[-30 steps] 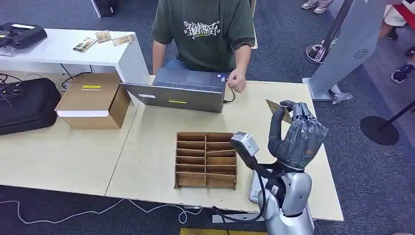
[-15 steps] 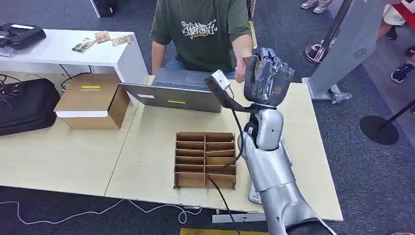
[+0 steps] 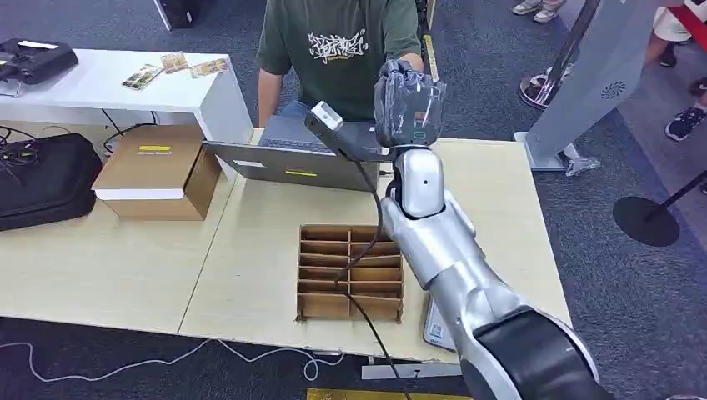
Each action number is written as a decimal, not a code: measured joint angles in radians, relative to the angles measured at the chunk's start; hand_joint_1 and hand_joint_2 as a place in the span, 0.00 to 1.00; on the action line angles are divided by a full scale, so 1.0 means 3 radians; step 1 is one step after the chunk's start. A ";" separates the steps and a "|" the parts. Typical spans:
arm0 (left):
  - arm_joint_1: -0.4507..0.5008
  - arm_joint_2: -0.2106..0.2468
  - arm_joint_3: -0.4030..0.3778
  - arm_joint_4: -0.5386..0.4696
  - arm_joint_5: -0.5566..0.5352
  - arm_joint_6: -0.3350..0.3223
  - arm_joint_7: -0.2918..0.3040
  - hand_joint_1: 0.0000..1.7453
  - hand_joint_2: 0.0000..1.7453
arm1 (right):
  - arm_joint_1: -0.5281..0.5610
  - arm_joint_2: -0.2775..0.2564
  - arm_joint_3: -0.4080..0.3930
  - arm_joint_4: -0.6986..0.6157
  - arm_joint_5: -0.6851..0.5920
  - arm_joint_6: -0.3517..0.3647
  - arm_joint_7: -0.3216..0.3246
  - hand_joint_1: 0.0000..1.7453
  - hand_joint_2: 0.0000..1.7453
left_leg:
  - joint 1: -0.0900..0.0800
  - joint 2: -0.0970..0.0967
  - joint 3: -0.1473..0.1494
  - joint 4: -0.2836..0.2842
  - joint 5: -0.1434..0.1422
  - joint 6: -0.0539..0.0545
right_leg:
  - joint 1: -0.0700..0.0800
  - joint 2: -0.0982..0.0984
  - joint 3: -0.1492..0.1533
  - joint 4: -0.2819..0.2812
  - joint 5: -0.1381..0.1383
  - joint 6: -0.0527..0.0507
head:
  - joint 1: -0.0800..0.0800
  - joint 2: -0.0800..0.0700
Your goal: Pass the card to the sensor for recognition and then transmit it.
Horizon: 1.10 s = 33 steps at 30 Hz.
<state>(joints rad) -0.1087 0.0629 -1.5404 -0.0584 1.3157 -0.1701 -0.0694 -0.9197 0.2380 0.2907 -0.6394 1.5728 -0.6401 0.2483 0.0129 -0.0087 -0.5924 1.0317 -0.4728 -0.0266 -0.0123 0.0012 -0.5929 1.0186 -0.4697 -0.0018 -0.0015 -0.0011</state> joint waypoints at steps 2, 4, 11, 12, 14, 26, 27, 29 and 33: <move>0.0000 0.0004 0.0000 -0.0001 0.0001 -0.0001 0.0001 0.00 0.00 | -0.0020 0.0000 0.0009 0.0063 0.0000 0.0000 0.0000 1.00 1.00 | 0.0000 0.0000 0.0000 0.0000 0.0000 0.0000 | 0.0000 0.0000 0.0000 0.0000 0.0000 0.0000 | 0.0000 0.0000; -0.0001 0.0008 0.0000 -0.0001 0.0000 -0.0001 0.0003 0.00 0.00 | -0.0037 0.0001 0.0010 0.0115 0.0001 -0.0005 0.0000 1.00 1.00 | 0.0000 0.0000 0.0000 0.0000 0.0000 0.0000 | 0.0000 0.0000 0.0000 0.0000 0.0000 0.0000 | 0.0000 0.0000; -0.0001 0.0017 0.0000 -0.0013 0.0011 -0.0001 0.0001 0.00 0.00 | -0.0082 0.0003 0.0019 0.0241 0.0001 -0.0014 -0.0011 1.00 1.00 | 0.0000 0.0000 0.0000 0.0000 0.0000 0.0000 | 0.0000 0.0000 0.0000 0.0000 0.0000 0.0000 | 0.0000 -0.0001; -0.0001 0.0018 0.0000 -0.0017 0.0014 -0.0001 0.0003 0.00 0.00 | -0.0089 0.0008 0.0022 0.0258 0.0000 -0.0010 -0.0025 0.00 1.00 | 0.0000 0.0000 0.0000 0.0000 0.0000 0.0000 | 0.0000 0.0001 0.0000 0.0000 0.0000 0.0000 | 0.0000 0.0000; 0.0000 0.0017 0.0000 -0.0020 0.0023 0.0000 0.0003 0.00 0.00 | -0.0098 0.0023 0.0022 0.0290 0.0000 -0.0005 -0.0034 0.00 1.00 | 0.0000 0.0000 0.0000 0.0000 0.0000 0.0000 | 0.0000 0.0001 0.0000 0.0000 0.0000 0.0000 | 0.0000 0.0000; 0.0001 0.0017 0.0000 -0.0025 0.0079 -0.0005 -0.0011 0.00 0.00 | -0.0005 0.0121 0.0012 0.0336 -0.0022 -0.0110 -0.0286 0.00 1.00 | 0.0000 0.0000 0.0000 0.0000 0.0000 0.0000 | 0.0000 0.0000 -0.0001 0.0000 0.0000 0.0000 | 0.0000 0.0000; 0.0002 0.0017 -0.0001 -0.0025 0.0085 -0.0004 -0.0011 0.00 0.00 | 0.0049 0.0125 -0.0001 0.0277 -0.0052 -0.0117 -0.0322 0.00 1.00 | 0.0000 0.0000 0.0000 0.0000 0.0000 0.0000 | 0.0000 0.0000 -0.0001 0.0000 0.0000 0.0000 | 0.0000 0.0000; 0.0003 0.0017 0.0000 -0.0025 0.0102 -0.0003 -0.0013 0.00 0.00 | 0.0162 0.0136 -0.0044 0.0109 -0.0080 -0.0123 -0.0374 0.00 1.00 | 0.0000 0.0000 0.0000 0.0000 0.0000 0.0000 | 0.0000 0.0000 -0.0001 0.0000 0.0000 0.0000 | 0.0000 -0.0001; 0.0003 0.0017 -0.0001 -0.0025 0.0120 0.0000 -0.0014 0.00 0.00 | 0.0305 0.0139 -0.0090 -0.0097 -0.0132 -0.0125 -0.0439 0.00 1.00 | 0.0000 0.0000 0.0000 0.0000 0.0000 0.0000 | 0.0000 0.0000 -0.0001 -0.0001 0.0000 0.0000 | -0.0001 -0.0001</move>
<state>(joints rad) -0.1079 0.0679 -1.5408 -0.0660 1.3516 -0.1701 -0.0736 -0.8283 0.2796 0.2636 -0.6685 1.5331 -0.6775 0.1167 0.0130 -0.0087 -0.5923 1.0316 -0.4729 -0.0266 -0.0122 0.0013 -0.5932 1.0183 -0.4697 -0.0018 -0.0019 -0.0015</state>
